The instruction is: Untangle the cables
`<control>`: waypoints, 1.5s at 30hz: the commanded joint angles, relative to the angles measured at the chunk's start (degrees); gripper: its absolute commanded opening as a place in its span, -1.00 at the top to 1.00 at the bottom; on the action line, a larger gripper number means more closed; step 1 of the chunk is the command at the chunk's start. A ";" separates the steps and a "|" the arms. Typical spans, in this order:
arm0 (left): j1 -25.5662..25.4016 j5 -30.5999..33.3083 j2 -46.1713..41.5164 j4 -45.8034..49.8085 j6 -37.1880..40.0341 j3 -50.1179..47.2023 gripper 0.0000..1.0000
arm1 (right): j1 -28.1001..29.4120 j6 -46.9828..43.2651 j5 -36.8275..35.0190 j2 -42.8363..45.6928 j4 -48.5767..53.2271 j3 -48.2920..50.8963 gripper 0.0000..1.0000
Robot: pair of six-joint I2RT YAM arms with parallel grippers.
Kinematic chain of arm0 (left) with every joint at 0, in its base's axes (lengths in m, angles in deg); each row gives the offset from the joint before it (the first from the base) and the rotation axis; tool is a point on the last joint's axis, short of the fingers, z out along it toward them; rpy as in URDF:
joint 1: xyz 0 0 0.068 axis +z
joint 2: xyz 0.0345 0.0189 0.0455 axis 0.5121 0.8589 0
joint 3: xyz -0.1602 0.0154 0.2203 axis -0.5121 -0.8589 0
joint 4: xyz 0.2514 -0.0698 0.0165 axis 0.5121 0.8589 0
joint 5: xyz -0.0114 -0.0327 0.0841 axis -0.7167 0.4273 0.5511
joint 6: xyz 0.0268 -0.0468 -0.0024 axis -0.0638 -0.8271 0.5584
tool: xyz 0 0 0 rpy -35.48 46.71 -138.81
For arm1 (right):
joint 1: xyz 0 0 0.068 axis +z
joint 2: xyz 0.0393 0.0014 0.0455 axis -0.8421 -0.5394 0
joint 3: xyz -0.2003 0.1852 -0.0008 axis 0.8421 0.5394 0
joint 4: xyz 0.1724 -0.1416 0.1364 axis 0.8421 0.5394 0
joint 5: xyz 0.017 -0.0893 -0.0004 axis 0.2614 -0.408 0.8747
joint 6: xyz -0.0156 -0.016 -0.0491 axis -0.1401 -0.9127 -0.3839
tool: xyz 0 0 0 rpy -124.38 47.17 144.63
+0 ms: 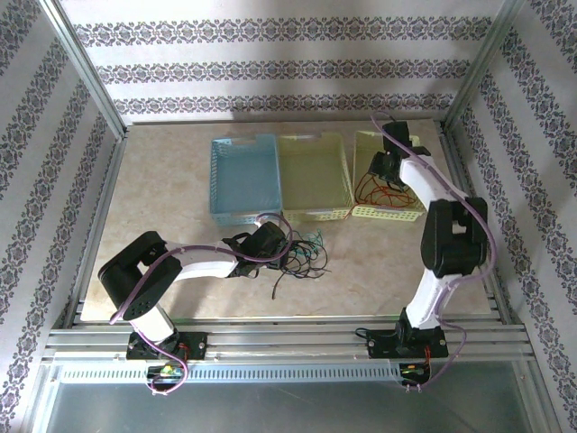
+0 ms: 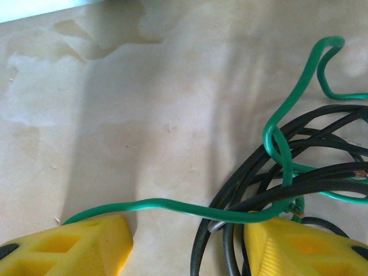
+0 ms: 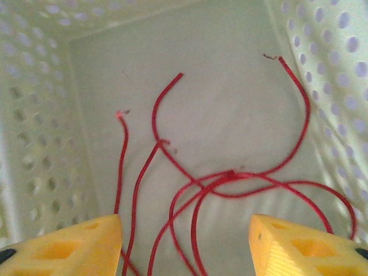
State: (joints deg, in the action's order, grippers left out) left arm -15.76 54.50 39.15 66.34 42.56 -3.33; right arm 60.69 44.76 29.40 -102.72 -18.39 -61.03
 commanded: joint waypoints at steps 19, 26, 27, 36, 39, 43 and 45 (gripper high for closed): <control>2.16 4.66 5.21 6.27 1.79 -3.74 -0.19 | 2.38 -3.24 6.86 5.20 7.55 7.88 -0.23; 2.17 5.10 5.33 6.63 1.35 -3.83 -0.19 | 2.04 -3.73 5.57 -3.22 7.65 3.39 -0.07; 2.16 5.10 5.46 6.72 1.34 -3.83 -0.19 | 1.91 -3.71 5.45 -4.33 7.46 2.29 0.08; 2.16 5.12 6.85 7.87 1.52 -1.91 -0.19 | 1.59 -0.22 1.15 -12.18 4.09 -9.15 0.98; 2.13 4.71 6.79 7.83 1.84 -1.37 -0.20 | 1.58 1.04 -0.73 -12.14 0.80 -11.33 1.00; 2.18 4.44 6.03 7.32 2.36 -1.17 -0.19 | 1.59 2.02 -4.65 -9.79 -3.87 -11.21 1.00; 2.18 4.45 5.51 7.18 2.33 -1.19 -0.20 | 1.53 1.93 -5.60 -8.89 -4.41 -10.99 0.99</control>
State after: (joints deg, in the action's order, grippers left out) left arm -15.76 54.41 39.92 67.70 43.59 -2.26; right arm 62.70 45.42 28.04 -114.40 -19.87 -71.11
